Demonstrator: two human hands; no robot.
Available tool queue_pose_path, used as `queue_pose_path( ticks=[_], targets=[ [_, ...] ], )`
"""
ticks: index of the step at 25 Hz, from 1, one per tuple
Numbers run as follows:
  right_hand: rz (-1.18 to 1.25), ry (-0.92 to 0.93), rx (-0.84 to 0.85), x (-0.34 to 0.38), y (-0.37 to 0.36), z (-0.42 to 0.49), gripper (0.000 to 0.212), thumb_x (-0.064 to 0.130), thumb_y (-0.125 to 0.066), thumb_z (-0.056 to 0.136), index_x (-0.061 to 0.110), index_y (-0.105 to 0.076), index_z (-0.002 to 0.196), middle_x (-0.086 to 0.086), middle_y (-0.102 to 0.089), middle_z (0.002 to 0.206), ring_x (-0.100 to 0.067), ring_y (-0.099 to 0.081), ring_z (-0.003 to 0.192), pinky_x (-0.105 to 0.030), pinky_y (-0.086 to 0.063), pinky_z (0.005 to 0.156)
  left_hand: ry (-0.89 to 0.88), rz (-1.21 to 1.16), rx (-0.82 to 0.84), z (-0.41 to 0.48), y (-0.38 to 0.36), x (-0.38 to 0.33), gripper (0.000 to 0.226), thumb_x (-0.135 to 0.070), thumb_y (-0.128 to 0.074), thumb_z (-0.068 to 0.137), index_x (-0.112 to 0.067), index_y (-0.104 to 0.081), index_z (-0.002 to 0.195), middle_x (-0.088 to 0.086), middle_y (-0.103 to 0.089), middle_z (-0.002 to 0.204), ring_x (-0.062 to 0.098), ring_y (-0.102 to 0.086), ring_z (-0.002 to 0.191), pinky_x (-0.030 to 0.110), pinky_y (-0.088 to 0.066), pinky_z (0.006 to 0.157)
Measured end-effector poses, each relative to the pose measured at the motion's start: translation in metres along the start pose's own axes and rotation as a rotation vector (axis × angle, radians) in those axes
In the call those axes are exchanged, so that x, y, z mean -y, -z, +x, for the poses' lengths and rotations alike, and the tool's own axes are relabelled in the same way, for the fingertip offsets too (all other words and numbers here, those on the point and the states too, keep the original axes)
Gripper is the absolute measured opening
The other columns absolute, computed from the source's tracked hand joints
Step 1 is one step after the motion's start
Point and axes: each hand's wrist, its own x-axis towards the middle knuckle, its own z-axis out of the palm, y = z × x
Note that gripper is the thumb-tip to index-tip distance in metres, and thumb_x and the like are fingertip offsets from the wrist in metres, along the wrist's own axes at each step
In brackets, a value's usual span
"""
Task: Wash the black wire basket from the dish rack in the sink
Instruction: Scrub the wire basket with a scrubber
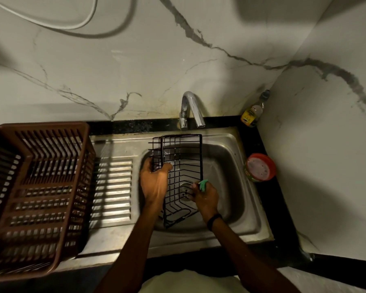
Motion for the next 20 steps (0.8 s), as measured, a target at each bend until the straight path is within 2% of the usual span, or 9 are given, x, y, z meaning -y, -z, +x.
queue_pose_path(
  ticks=[3, 5, 7, 9, 12, 15, 16, 18, 20],
  targets=[
    [0.132, -0.057, -0.044, 0.003, -0.011, -0.007, 0.010, 0.015, -0.065, 0.092, 0.009, -0.061, 0.085, -0.007, -0.070, 0.079, -0.025, -0.069, 0.073, -0.041, -0.060, 0.065, -0.146, 0.391, 0.094, 0.005, 0.006, -0.002, 0.110, -0.078, -0.068, 0.070, -0.033, -0.019, 0.158, 0.006, -0.049, 0.154, 0.032, -0.049, 0.137, 0.056, -0.037, 0.115],
    [0.288, -0.118, -0.084, 0.014, -0.019, -0.013, 0.009, 0.004, -0.061, 0.093, 0.008, -0.061, 0.085, -0.007, -0.068, 0.076, -0.018, -0.066, 0.064, -0.034, -0.057, 0.060, -0.218, 0.448, 0.109, 0.002, 0.011, 0.011, 0.124, -0.085, -0.066, 0.065, -0.034, -0.006, 0.160, 0.007, -0.041, 0.159, 0.030, -0.040, 0.144, 0.055, -0.034, 0.117],
    [0.317, -0.147, -0.120, 0.023, -0.025, -0.012, 0.011, 0.003, -0.057, 0.095, 0.007, -0.063, 0.087, -0.008, -0.067, 0.074, -0.016, -0.063, 0.061, -0.030, -0.055, 0.057, -0.178, 0.314, 0.093, -0.001, 0.014, 0.039, 0.123, -0.082, -0.072, 0.064, -0.028, -0.018, 0.160, 0.006, -0.042, 0.158, 0.025, -0.041, 0.144, 0.052, -0.039, 0.115],
    [0.293, -0.127, -0.145, 0.029, -0.030, -0.010, 0.011, 0.002, -0.058, 0.094, 0.006, -0.064, 0.087, -0.011, -0.068, 0.075, -0.016, -0.063, 0.060, -0.026, -0.054, 0.054, 0.085, 0.309, 0.083, -0.005, 0.015, 0.055, 0.110, -0.072, -0.078, 0.066, -0.021, -0.037, 0.154, 0.011, -0.046, 0.154, 0.030, -0.048, 0.138, 0.051, -0.041, 0.113],
    [0.116, -0.080, -0.171, 0.027, -0.039, -0.012, 0.017, -0.002, -0.059, 0.092, 0.011, -0.065, 0.082, -0.016, -0.072, 0.083, -0.018, -0.065, 0.060, -0.028, -0.054, 0.053, 0.438, 0.141, 0.230, -0.015, 0.009, 0.066, 0.068, -0.058, -0.077, 0.073, -0.009, -0.066, 0.120, 0.026, -0.063, 0.126, 0.030, -0.063, 0.102, 0.046, -0.051, 0.098],
    [0.126, -0.058, -0.128, 0.024, -0.045, -0.019, 0.017, -0.002, -0.060, 0.090, 0.012, -0.065, 0.083, -0.017, -0.071, 0.088, -0.022, -0.064, 0.067, -0.030, -0.054, 0.055, 0.565, 0.134, 0.048, -0.012, 0.001, 0.085, 0.115, -0.079, -0.069, 0.045, -0.011, -0.056, 0.137, 0.019, -0.059, 0.135, 0.036, -0.059, 0.117, 0.053, -0.051, 0.101],
    [0.179, -0.070, -0.122, 0.025, -0.045, -0.021, 0.013, -0.001, -0.062, 0.090, 0.010, -0.065, 0.085, -0.017, -0.072, 0.089, -0.020, -0.063, 0.064, -0.028, -0.052, 0.053, 0.656, 0.085, -0.003, -0.014, -0.001, 0.085, 0.117, -0.079, -0.070, 0.047, -0.011, -0.052, 0.141, 0.019, -0.054, 0.139, 0.039, -0.054, 0.122, 0.055, -0.049, 0.103],
    [0.265, -0.081, -0.093, 0.032, -0.045, -0.025, 0.004, 0.006, -0.065, 0.090, 0.009, -0.066, 0.088, -0.014, -0.073, 0.087, -0.015, -0.059, 0.055, -0.025, -0.049, 0.048, 0.879, -0.213, 0.097, -0.027, -0.003, 0.071, 0.077, -0.062, -0.076, 0.071, -0.015, -0.054, 0.128, 0.018, -0.052, 0.133, 0.037, -0.051, 0.120, 0.055, -0.049, 0.102],
    [0.298, -0.075, -0.051, 0.035, -0.047, -0.032, 0.002, 0.010, -0.066, 0.090, 0.008, -0.066, 0.090, -0.009, -0.074, 0.083, -0.011, -0.057, 0.053, -0.022, -0.048, 0.046, 0.972, -0.490, 0.169, -0.028, -0.004, 0.068, 0.045, -0.041, -0.070, 0.087, -0.007, -0.061, 0.116, 0.021, -0.061, 0.120, 0.036, -0.059, 0.110, 0.049, -0.056, 0.088]
  ],
)
